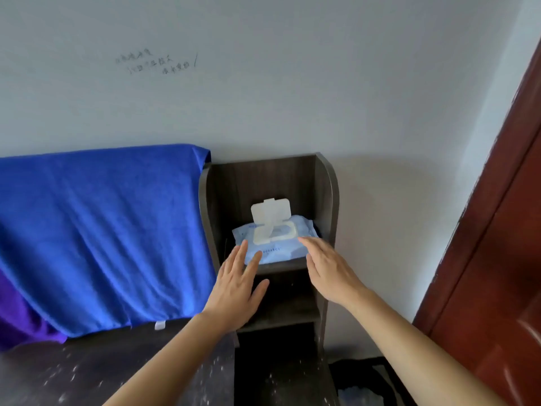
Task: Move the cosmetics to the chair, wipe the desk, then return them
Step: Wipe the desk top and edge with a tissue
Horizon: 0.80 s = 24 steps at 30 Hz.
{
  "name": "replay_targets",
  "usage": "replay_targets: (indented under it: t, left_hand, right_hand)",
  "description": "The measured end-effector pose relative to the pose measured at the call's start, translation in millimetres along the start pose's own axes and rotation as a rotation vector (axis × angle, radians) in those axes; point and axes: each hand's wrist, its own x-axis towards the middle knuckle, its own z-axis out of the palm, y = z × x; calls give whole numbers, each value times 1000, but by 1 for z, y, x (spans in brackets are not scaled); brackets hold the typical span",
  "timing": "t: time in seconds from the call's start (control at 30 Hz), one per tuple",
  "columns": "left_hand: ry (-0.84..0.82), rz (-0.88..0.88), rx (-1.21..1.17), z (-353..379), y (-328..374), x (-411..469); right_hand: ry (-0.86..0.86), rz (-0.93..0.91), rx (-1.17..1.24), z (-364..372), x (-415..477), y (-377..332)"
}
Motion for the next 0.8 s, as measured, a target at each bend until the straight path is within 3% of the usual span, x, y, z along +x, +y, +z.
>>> replay_targets:
  t: [0.13,0.23,0.6,0.8]
  left_hand:
    - [3,119,-39,9,-23,55]
    - [-38,66,-127,26,-25,71]
    - [84,87,-102,55,-24,67]
    - [50,72,35,46,-11,78]
  right_hand:
    - [38,100,-6,21,41,-5]
    - [42,150,-57,35,52,-2]
    - [115,66,-46,54,49,19]
    - [32,5,-85,51,53,26]
